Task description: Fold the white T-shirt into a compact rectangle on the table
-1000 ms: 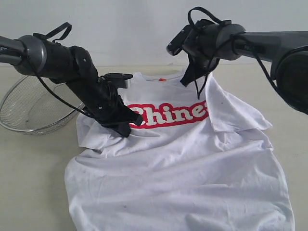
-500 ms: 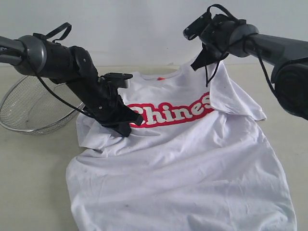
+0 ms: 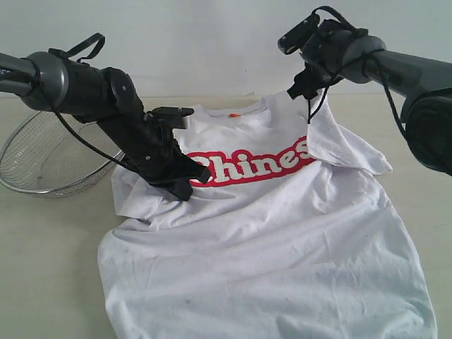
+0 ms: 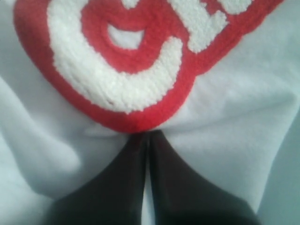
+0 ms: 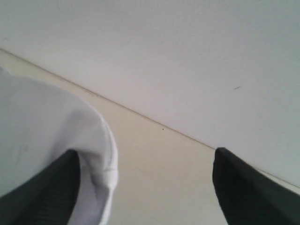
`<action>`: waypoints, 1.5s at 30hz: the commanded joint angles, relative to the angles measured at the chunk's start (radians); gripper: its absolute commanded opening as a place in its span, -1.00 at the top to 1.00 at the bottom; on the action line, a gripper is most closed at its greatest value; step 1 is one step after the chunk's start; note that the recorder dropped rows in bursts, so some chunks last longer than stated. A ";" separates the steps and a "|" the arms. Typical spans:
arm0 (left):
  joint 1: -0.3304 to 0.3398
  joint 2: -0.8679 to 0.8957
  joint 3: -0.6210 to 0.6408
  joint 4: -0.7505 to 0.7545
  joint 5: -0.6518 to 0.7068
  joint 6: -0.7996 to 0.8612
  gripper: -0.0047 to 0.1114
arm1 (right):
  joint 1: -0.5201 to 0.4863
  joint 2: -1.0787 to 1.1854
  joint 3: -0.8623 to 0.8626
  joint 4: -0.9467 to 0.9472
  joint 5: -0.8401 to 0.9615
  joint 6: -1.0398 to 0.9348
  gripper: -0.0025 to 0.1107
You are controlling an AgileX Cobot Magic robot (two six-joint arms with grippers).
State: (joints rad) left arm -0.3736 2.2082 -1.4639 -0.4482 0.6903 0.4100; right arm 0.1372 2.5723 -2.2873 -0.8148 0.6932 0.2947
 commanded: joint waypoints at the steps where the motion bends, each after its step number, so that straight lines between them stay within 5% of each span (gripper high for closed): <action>1: 0.002 0.032 0.009 0.047 -0.032 -0.014 0.84 | 0.003 -0.067 -0.008 -0.037 0.073 0.048 -0.14; 6: 0.008 0.032 -0.048 0.052 -0.012 -0.014 0.84 | 0.023 -0.166 -0.008 -0.003 0.313 0.032 0.31; 12: 0.054 0.032 -0.160 0.069 0.006 -0.053 0.84 | 0.012 -0.255 -0.008 0.359 0.521 -0.177 0.75; 17: 0.108 0.033 -0.216 0.093 0.026 -0.049 0.84 | 0.012 -0.265 0.016 0.443 0.528 -0.281 0.65; 24: 0.101 0.033 -0.276 0.058 0.138 -0.025 0.84 | 0.023 -0.295 0.137 0.641 0.528 -0.390 0.02; 34: 0.070 0.033 -0.284 0.034 0.145 0.015 0.84 | 0.111 -0.306 0.251 0.611 0.528 -0.306 0.03; 45: 0.070 0.033 -0.284 0.011 0.164 0.015 0.84 | 0.221 -0.215 0.251 0.302 0.528 -0.149 0.03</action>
State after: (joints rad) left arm -0.3008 2.2444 -1.7426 -0.4247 0.8417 0.4192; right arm 0.3556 2.3303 -2.0384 -0.4398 1.2196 0.1077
